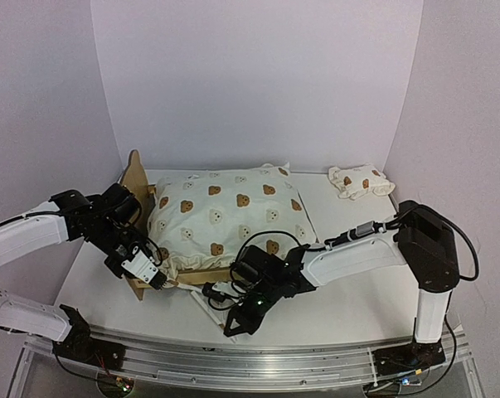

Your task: Set up the pet bed

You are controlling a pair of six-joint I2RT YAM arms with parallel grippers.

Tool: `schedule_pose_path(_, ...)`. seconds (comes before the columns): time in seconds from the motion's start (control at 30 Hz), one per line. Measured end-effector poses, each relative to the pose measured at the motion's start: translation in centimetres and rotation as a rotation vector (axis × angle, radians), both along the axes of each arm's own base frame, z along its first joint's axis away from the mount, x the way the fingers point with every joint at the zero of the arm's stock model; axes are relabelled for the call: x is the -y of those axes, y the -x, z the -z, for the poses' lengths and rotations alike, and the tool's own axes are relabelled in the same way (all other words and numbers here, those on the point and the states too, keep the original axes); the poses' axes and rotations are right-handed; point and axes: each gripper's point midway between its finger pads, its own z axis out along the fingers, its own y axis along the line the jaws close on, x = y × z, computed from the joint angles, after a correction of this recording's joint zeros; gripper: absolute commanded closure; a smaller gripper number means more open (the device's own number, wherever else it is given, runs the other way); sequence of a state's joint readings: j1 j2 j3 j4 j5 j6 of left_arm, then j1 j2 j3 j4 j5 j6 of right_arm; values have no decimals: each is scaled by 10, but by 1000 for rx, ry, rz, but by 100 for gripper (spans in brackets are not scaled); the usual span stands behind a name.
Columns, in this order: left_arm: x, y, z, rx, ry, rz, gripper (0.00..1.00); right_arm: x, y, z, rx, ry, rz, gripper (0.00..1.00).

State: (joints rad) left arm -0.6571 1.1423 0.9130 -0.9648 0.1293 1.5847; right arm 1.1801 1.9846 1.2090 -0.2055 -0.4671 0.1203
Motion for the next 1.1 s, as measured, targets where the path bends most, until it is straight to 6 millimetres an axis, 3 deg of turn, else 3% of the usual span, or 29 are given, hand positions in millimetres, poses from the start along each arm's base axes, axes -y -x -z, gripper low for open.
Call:
schedule_pose_path(0.17,-5,5,5,-5,-39,50,34,-5,-3,-7,2,-13,6,59)
schedule_pose_path(0.27,-2,3,0,-40,-45,31,27,-1,-8,-12,0,-8,29,42)
schedule_pose_path(0.33,3,0,-8,-59,-40,15,24,6,-16,-26,1,-19,62,32)
schedule_pose_path(0.53,12,2,-34,-118,16,-45,20,43,-84,-105,53,-111,290,35)
schedule_pose_path(0.67,33,2,-62,-175,149,-126,29,86,-145,-130,130,-29,529,38)
schedule_pose_path(0.77,56,-4,-84,-220,277,-195,36,127,-185,-131,204,123,723,40)
schedule_pose_path(0.87,75,-4,-85,-267,352,-249,44,171,-207,-118,259,285,860,44)
schedule_pose_path(0.97,88,2,-64,-293,360,-262,51,200,-214,-98,268,420,925,46)
schedule_pose_path(1.1,93,12,-22,-284,292,-273,60,209,-220,-71,253,513,944,48)
